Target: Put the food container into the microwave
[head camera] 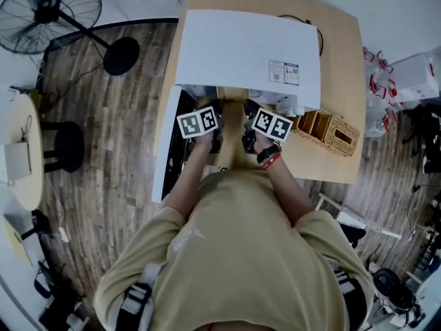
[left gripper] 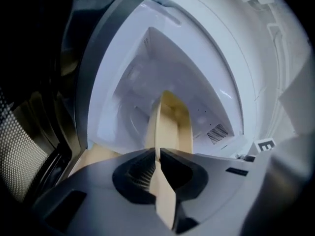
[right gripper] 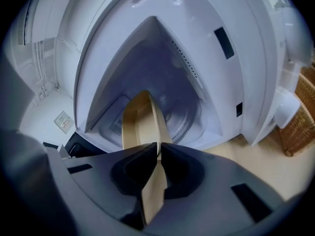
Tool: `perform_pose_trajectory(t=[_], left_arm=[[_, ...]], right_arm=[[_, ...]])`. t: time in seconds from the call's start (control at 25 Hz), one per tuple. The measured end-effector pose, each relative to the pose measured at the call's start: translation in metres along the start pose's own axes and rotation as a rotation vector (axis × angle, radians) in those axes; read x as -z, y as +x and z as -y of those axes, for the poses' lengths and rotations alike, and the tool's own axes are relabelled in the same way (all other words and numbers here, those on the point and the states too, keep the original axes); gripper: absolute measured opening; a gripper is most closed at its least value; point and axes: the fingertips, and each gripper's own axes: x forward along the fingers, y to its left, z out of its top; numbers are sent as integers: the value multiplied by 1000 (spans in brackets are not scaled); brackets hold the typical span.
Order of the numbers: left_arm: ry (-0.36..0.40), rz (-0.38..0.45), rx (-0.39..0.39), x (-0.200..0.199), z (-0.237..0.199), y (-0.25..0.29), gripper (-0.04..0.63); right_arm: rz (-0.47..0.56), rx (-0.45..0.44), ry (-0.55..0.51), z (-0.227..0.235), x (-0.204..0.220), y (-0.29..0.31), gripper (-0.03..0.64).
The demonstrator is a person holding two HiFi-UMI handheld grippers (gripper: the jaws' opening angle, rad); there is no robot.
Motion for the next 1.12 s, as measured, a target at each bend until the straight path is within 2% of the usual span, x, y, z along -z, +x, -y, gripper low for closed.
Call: perform_pose_trajectory(t=[1.12], left_arm=[[23, 20, -10, -22, -4, 28, 44]], right_arm=[[5, 8, -24, 8, -22, 27, 38]])
